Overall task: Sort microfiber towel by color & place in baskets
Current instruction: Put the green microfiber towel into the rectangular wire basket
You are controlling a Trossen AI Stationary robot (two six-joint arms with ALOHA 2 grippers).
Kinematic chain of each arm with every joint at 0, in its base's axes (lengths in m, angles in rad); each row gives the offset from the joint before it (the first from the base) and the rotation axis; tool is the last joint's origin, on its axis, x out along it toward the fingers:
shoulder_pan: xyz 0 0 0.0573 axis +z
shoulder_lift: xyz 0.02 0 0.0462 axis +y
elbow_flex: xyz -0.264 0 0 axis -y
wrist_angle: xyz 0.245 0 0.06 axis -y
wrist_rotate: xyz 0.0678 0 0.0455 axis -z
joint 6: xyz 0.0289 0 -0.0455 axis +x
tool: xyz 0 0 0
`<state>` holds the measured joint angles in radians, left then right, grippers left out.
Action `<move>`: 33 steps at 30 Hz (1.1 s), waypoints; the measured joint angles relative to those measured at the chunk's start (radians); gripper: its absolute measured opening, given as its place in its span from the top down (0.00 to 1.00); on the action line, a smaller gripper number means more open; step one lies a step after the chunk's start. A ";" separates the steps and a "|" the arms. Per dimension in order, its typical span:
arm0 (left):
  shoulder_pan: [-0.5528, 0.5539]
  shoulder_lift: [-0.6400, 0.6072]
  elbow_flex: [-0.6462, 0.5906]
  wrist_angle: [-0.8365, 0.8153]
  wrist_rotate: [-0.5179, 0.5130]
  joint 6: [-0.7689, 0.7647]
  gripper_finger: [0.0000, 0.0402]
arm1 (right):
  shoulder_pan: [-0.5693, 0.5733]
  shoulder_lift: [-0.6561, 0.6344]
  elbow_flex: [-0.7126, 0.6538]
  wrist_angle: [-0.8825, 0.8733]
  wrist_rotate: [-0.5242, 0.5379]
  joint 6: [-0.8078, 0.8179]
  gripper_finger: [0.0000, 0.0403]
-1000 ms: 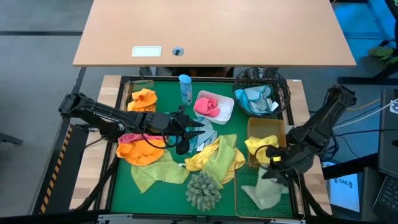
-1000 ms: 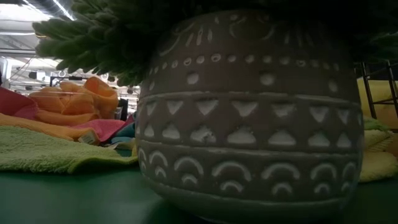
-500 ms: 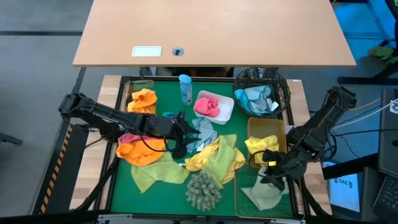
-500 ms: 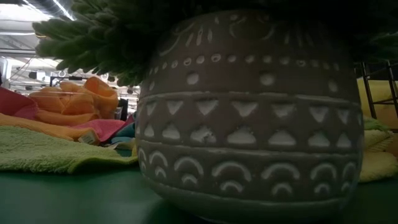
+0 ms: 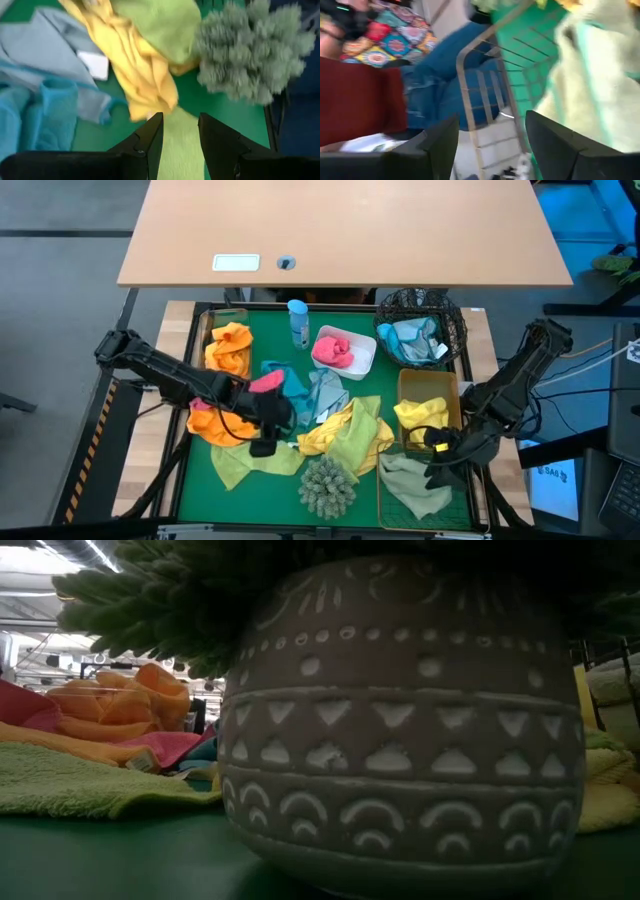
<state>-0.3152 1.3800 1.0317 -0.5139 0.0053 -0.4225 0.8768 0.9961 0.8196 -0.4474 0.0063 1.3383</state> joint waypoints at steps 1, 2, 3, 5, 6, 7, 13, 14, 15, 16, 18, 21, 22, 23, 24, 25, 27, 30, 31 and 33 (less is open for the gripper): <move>-0.011 0.000 0.000 -0.012 -0.003 -0.009 0.70 | 0.000 -0.004 0.000 0.027 0.002 -0.004 0.44; -0.023 0.001 0.000 -0.022 -0.012 -0.014 0.70 | 0.000 -0.006 0.000 0.053 0.010 -0.011 0.44; -0.034 0.004 0.000 -0.030 -0.026 -0.016 0.70 | 0.000 -0.007 0.000 0.077 0.021 -0.019 0.44; -0.058 0.012 0.000 -0.033 -0.051 -0.016 0.70 | 0.000 -0.006 0.000 0.122 0.052 -0.059 0.44; -0.069 0.022 0.000 -0.032 -0.061 -0.016 0.70 | 0.000 -0.006 0.000 0.142 0.071 -0.085 0.44; -0.077 0.030 0.000 -0.032 -0.069 -0.018 0.70 | 0.000 -0.006 0.000 0.162 0.094 -0.114 0.44; -0.127 0.127 0.000 -0.032 -0.081 -0.053 0.70 | 0.000 -0.006 0.000 0.227 0.320 -0.317 0.44; -0.134 0.145 0.000 -0.034 -0.082 -0.063 0.70 | 0.000 -0.006 0.000 0.226 0.358 -0.340 0.44; -0.140 0.164 0.000 -0.036 -0.082 -0.068 0.70 | 0.000 -0.006 0.000 0.225 0.393 -0.358 0.44; -0.145 0.183 0.000 -0.037 -0.082 -0.071 0.70 | 0.000 -0.006 0.000 0.222 0.423 -0.377 0.44; -0.150 0.220 0.000 -0.051 -0.098 -0.092 0.70 | 0.000 -0.006 0.000 0.220 0.474 -0.406 0.44; -0.150 0.272 0.000 -0.089 -0.139 -0.143 0.70 | 0.000 -0.006 0.000 0.221 0.527 -0.440 0.44; -0.150 0.287 0.000 -0.103 -0.150 -0.154 0.70 | 0.000 -0.006 0.000 0.220 0.535 -0.449 0.44; -0.150 0.301 0.000 -0.116 -0.159 -0.167 0.70 | 0.000 -0.006 0.000 0.220 0.538 -0.454 0.44; -0.149 0.315 0.000 -0.123 -0.165 -0.176 0.70 | 0.000 -0.006 0.000 0.220 0.542 -0.455 0.44; -0.148 0.329 0.000 -0.129 -0.170 -0.179 0.70 | 0.000 -0.006 0.000 0.221 0.545 -0.455 0.44; -0.148 0.353 0.000 -0.135 -0.172 -0.178 0.70 | 0.000 -0.005 0.000 0.221 0.566 -0.459 0.44; -0.148 0.390 0.000 -0.130 -0.170 -0.178 0.70 | -0.002 -0.003 0.000 0.221 0.640 -0.503 0.44; -0.148 0.404 0.000 -0.130 -0.166 -0.178 0.70 | -0.008 -0.003 0.000 0.221 0.665 -0.516 0.44; -0.148 0.419 0.002 -0.129 -0.154 -0.178 0.70 | -0.029 -0.003 0.000 0.221 0.690 -0.543 0.44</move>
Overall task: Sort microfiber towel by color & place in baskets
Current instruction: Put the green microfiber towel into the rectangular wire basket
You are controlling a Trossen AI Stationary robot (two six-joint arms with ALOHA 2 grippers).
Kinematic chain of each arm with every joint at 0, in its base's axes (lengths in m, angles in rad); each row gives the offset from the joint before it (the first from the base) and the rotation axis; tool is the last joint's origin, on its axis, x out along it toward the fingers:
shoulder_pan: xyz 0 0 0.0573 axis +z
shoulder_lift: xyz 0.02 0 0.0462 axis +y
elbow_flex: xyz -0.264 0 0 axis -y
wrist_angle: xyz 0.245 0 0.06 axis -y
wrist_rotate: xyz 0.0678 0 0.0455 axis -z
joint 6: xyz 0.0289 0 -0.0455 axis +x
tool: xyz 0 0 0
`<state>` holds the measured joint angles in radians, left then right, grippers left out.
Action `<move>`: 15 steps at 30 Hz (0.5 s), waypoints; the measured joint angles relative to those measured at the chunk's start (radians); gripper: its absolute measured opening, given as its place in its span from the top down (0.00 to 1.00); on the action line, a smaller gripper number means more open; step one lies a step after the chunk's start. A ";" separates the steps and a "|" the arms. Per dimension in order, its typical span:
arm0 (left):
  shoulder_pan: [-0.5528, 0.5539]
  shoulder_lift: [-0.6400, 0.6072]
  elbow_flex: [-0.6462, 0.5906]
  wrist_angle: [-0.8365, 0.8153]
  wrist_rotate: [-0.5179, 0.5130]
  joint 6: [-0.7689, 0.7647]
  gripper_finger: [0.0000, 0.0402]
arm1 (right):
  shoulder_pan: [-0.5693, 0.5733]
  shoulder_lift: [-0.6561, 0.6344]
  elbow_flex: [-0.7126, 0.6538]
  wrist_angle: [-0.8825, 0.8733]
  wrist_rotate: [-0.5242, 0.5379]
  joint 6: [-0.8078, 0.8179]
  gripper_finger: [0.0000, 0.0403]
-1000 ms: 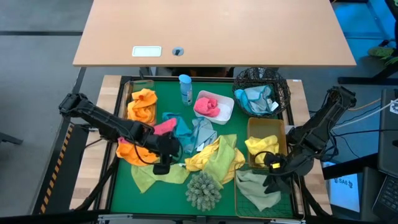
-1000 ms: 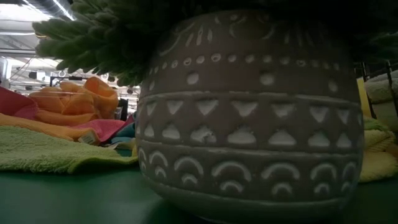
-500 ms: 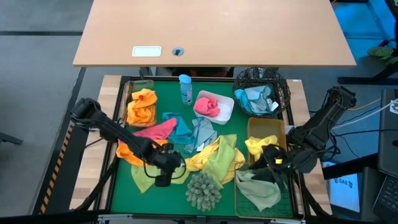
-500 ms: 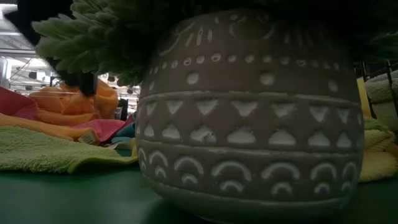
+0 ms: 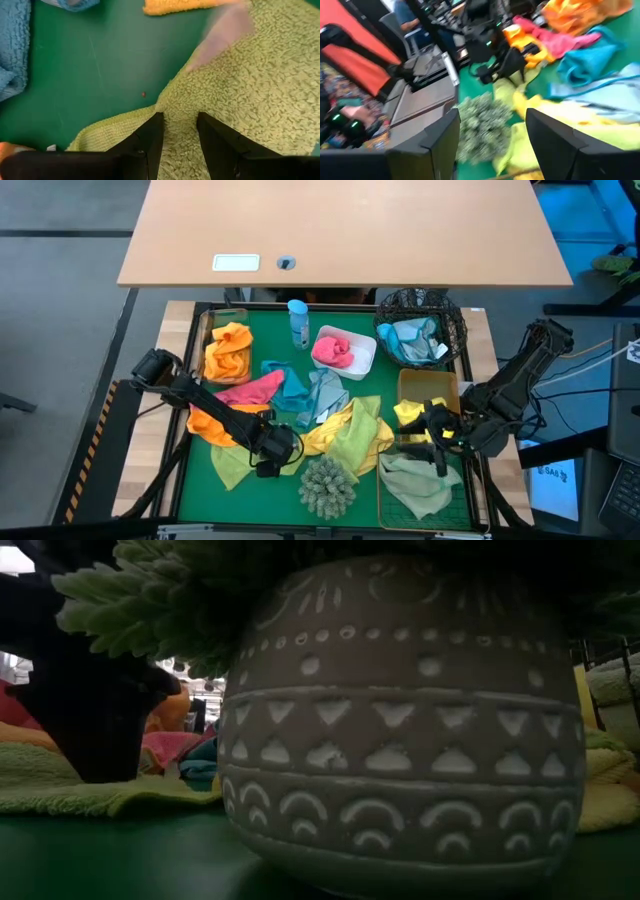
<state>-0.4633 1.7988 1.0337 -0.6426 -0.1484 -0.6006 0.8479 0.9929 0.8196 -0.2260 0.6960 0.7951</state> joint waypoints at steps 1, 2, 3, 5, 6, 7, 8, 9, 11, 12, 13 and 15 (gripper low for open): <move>0.000 0.009 0.003 0.000 0.002 0.000 0.70 | -0.014 0.000 0.000 0.000 0.002 -0.016 0.44; 0.000 0.016 0.003 0.000 0.002 0.000 0.70 | -0.029 0.001 0.000 0.000 0.002 -0.027 0.44; 0.000 0.019 0.003 0.000 0.002 0.000 0.70 | -0.045 0.001 0.000 -0.001 0.002 -0.042 0.44; 0.000 0.020 0.003 0.002 0.003 0.000 0.71 | -0.083 0.004 0.000 0.000 0.000 -0.057 0.44; 0.000 0.021 0.003 0.003 0.002 0.000 0.72 | -0.104 0.006 0.000 0.000 -0.006 -0.067 0.44; 0.000 0.021 0.002 0.006 0.002 0.000 0.74 | -0.122 0.007 0.000 -0.002 -0.009 -0.071 0.44; 0.000 0.021 0.001 0.007 0.003 0.000 0.76 | -0.140 0.007 0.000 -0.005 -0.018 -0.071 0.44; -0.001 0.021 0.001 0.008 0.004 0.000 0.79 | -0.156 0.007 0.000 -0.007 -0.030 -0.071 0.44; -0.001 0.022 0.001 0.010 0.006 -0.002 0.85 | -0.190 0.006 0.000 -0.005 -0.050 -0.071 0.44; -0.001 0.022 0.001 0.011 0.006 -0.011 0.88 | -0.205 0.006 0.000 -0.005 -0.062 -0.071 0.44; -0.001 0.023 0.001 0.011 0.006 -0.024 0.91 | -0.218 0.007 0.000 -0.006 -0.075 -0.072 0.44; 0.000 0.019 0.001 0.011 0.006 -0.045 0.97 | -0.241 0.006 0.000 -0.005 -0.100 -0.072 0.44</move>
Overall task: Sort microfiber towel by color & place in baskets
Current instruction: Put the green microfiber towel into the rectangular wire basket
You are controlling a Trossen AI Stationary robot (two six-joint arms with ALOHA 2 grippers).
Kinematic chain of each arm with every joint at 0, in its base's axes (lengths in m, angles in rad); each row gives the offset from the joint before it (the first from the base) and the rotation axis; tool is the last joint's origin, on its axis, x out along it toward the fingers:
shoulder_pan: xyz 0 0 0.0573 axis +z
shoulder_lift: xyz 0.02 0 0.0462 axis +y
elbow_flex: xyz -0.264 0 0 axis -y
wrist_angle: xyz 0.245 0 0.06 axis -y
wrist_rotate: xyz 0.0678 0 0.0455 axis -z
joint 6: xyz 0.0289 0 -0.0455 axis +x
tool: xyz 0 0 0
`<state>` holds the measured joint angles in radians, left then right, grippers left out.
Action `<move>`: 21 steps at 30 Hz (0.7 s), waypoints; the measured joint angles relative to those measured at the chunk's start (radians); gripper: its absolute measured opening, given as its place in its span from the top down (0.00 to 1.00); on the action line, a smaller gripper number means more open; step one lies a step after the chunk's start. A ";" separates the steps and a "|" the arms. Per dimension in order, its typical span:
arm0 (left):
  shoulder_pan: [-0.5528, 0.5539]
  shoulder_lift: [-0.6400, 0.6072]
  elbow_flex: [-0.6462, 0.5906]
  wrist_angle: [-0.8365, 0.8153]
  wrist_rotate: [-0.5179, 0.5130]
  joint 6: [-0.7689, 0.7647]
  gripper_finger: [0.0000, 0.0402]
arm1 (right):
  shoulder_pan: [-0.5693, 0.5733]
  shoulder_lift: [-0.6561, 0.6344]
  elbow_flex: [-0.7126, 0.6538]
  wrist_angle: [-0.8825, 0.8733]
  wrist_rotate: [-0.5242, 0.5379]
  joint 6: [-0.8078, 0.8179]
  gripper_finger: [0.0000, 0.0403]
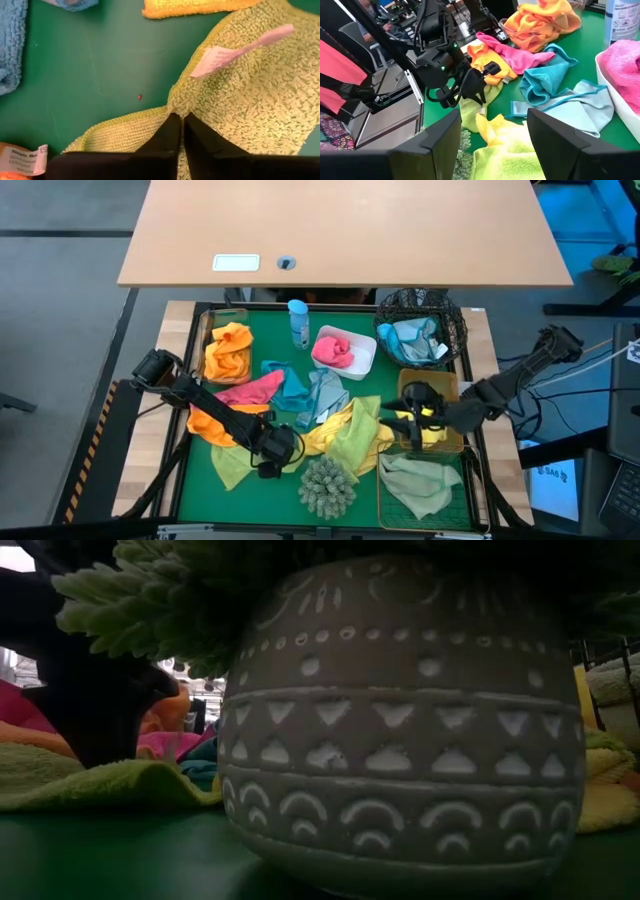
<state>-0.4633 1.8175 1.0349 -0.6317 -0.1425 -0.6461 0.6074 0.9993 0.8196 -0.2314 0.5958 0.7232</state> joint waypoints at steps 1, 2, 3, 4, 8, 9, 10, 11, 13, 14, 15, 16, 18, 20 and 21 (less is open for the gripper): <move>0.000 -0.004 -0.001 0.001 0.001 -0.008 0.98 | -0.010 0.000 0.000 0.000 -0.011 0.001 0.44; 0.000 -0.009 0.001 0.000 0.005 -0.014 0.98 | -0.018 0.000 0.000 0.000 -0.020 0.000 0.44; 0.000 -0.015 0.003 -0.003 0.012 -0.019 0.98 | -0.024 0.000 0.000 -0.001 -0.030 0.000 0.44; 0.001 -0.021 0.006 -0.009 0.020 -0.023 0.98 | -0.030 0.000 0.000 -0.001 -0.033 0.000 0.44; -0.001 -0.079 0.042 -0.040 0.043 -0.026 0.99 | -0.040 0.000 0.000 0.002 -0.039 0.000 0.44; -0.001 -0.101 0.055 -0.041 0.043 -0.026 0.99 | -0.039 0.000 0.000 0.002 -0.040 0.000 0.44; 0.000 -0.123 0.064 -0.044 0.035 -0.025 0.99 | -0.039 0.000 0.000 0.002 -0.040 0.000 0.44; 0.003 -0.144 0.067 -0.048 0.025 -0.026 0.99 | -0.039 0.000 0.000 0.002 -0.039 -0.001 0.44; 0.009 -0.178 0.073 -0.052 -0.002 -0.031 1.00 | -0.039 0.000 0.000 0.003 -0.039 -0.003 0.44; 0.013 -0.200 0.073 -0.050 -0.018 -0.034 1.00 | -0.039 0.000 0.000 0.010 -0.037 -0.008 0.44; 0.016 -0.223 0.074 -0.051 -0.033 -0.041 1.00 | -0.039 0.005 0.000 0.026 -0.029 -0.018 0.44; 0.023 -0.246 0.076 -0.051 -0.048 -0.051 1.00 | -0.039 0.011 0.000 0.049 -0.017 -0.032 0.44; 0.036 -0.285 0.077 -0.046 -0.085 -0.058 1.00 | -0.039 0.028 0.000 0.099 -0.003 -0.083 0.44; 0.053 -0.314 0.077 -0.032 -0.121 -0.059 1.00 | -0.039 0.053 0.000 0.170 -0.003 -0.148 0.44; 0.061 -0.331 0.077 -0.018 -0.145 -0.060 1.00 | -0.039 0.066 0.000 0.201 -0.001 -0.189 0.44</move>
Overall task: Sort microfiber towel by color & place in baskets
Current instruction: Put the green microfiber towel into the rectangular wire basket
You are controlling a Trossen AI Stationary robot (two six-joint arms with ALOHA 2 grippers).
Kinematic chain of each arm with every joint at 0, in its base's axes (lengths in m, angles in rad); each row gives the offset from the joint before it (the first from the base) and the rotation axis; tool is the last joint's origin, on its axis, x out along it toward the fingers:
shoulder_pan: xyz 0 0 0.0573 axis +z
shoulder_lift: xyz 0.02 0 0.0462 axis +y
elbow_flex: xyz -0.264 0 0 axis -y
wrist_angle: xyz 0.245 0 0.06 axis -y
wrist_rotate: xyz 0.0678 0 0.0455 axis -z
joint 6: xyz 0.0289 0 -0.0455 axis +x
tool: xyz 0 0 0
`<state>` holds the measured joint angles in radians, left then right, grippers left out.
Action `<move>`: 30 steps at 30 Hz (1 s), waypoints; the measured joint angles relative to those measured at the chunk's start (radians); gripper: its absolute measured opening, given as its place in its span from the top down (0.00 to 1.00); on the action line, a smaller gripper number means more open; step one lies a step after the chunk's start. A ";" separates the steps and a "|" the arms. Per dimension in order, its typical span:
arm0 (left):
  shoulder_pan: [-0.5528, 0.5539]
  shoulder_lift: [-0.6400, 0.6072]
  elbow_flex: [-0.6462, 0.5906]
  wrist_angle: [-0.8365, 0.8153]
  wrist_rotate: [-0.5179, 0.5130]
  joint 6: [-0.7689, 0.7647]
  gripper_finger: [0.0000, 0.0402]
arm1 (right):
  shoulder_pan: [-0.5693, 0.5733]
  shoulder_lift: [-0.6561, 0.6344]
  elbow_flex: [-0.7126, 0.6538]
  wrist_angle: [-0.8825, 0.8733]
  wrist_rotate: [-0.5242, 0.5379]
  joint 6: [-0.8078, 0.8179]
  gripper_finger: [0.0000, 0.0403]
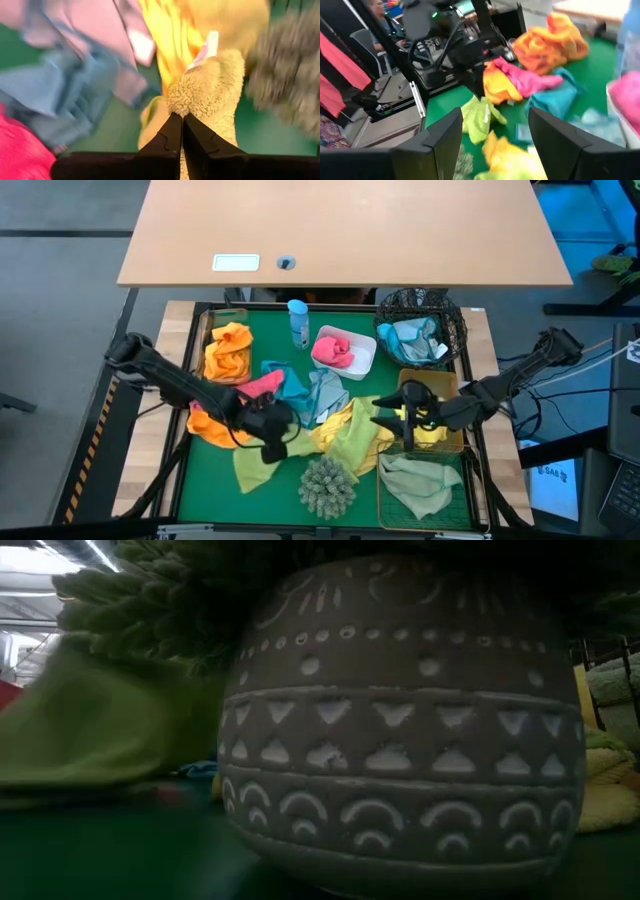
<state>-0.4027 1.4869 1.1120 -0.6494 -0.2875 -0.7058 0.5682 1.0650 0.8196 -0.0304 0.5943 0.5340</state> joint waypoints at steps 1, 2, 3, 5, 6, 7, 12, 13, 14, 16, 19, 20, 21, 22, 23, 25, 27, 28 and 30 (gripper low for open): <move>0.007 -0.018 0.000 0.011 -0.023 -0.001 1.00 | 0.000 0.017 0.000 0.037 0.001 -0.040 0.44; 0.015 -0.035 0.000 0.024 -0.044 -0.002 1.00 | -0.001 0.034 0.000 0.075 0.000 -0.077 0.44; 0.025 -0.046 0.000 0.044 -0.067 -0.001 1.00 | -0.007 0.051 0.000 0.108 0.000 -0.112 0.44; 0.044 -0.064 0.000 0.077 -0.103 -0.001 1.00 | -0.019 0.086 0.000 0.173 -0.002 -0.156 0.44; 0.053 -0.071 0.000 0.093 -0.117 0.001 1.00 | -0.026 0.102 0.000 0.205 -0.001 -0.174 0.44; 0.064 -0.076 0.000 0.118 -0.127 0.003 1.00 | -0.036 0.118 0.000 0.230 0.000 -0.186 0.44; 0.104 -0.082 0.000 0.228 -0.141 0.009 1.00 | -0.102 0.201 0.000 0.341 0.000 -0.253 0.44; 0.110 -0.082 0.000 0.243 -0.141 0.009 1.00 | -0.117 0.216 0.000 0.364 0.000 -0.257 0.44; 0.117 -0.083 0.000 0.258 -0.141 0.009 1.00 | -0.132 0.229 0.000 0.378 0.000 -0.263 0.44; 0.132 -0.083 0.000 0.284 -0.141 0.009 1.00 | -0.156 0.253 0.000 0.397 -0.005 -0.280 0.44; 0.149 -0.083 0.000 0.327 -0.142 0.028 1.00 | -0.190 0.284 0.000 0.403 -0.010 -0.282 0.44; 0.153 -0.083 0.000 0.347 -0.142 0.040 1.00 | -0.199 0.295 0.000 0.406 -0.010 -0.282 0.44; 0.157 -0.083 0.000 0.362 -0.142 0.053 1.00 | -0.208 0.304 0.000 0.410 -0.010 -0.282 0.44; 0.161 -0.083 0.000 0.377 -0.142 0.062 1.00 | -0.217 0.311 0.000 0.411 -0.010 -0.284 0.44; 0.165 -0.083 0.000 0.394 -0.141 0.070 1.00 | -0.223 0.320 0.000 0.414 -0.010 -0.291 0.44; 0.172 -0.083 0.000 0.424 -0.139 0.091 1.00 | -0.233 0.339 0.000 0.433 -0.011 -0.324 0.44; 0.176 -0.083 0.000 0.447 -0.139 0.109 1.00 | -0.237 0.351 0.000 0.444 -0.011 -0.364 0.44; 0.176 -0.083 0.000 0.455 -0.139 0.114 1.00 | -0.237 0.359 0.000 0.457 -0.011 -0.382 0.44; 0.176 -0.083 0.000 0.472 -0.137 0.115 1.00 | -0.237 0.369 0.000 0.477 -0.011 -0.414 0.44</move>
<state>-0.2267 1.4044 1.1122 -0.1776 -0.4246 -0.5909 0.3309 1.4336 0.8200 0.4463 0.5838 0.1195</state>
